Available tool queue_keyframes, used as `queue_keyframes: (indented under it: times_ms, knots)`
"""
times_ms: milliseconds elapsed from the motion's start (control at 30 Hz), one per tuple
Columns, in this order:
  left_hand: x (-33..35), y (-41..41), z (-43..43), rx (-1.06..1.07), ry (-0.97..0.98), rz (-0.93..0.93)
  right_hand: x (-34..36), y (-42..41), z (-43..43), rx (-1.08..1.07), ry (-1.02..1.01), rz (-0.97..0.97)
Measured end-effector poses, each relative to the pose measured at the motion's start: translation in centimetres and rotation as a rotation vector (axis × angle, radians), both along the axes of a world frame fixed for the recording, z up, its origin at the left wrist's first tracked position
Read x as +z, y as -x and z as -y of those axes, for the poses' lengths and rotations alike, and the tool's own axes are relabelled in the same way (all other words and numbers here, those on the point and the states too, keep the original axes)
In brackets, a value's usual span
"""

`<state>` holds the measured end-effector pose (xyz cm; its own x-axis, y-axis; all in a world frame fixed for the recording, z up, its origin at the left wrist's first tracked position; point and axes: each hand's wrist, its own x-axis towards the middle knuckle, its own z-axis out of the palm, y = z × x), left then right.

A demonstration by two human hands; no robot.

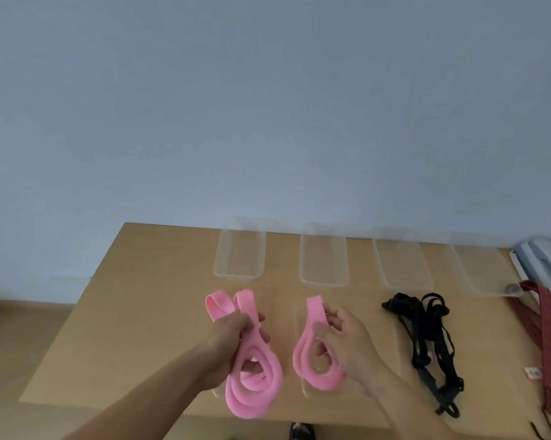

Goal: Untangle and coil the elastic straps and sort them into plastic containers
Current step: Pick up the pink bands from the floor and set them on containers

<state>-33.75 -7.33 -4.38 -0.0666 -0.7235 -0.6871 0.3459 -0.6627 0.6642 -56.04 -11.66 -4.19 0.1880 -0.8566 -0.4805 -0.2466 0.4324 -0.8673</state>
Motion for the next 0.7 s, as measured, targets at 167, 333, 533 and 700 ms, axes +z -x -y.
queue_keyframes:
  times_ms: [167,333,533,700]
  knots:
    - [-1.5,1.2,1.6,-0.019,0.021,0.156,-3.2,1.6,1.6,0.036,-0.053,-0.019]
    - [-2.5,0.6,1.3,-0.069,0.028,0.332,-6.5,2.7,2.1,0.092,0.009,-0.281]
    - [-2.9,-2.0,1.5,-0.018,0.042,0.39,-6.9,2.4,2.0,0.145,0.112,-0.495]
    - [-4.1,-1.4,2.0,-0.084,0.004,0.586,-7.2,2.3,1.5,0.123,0.147,-0.497]
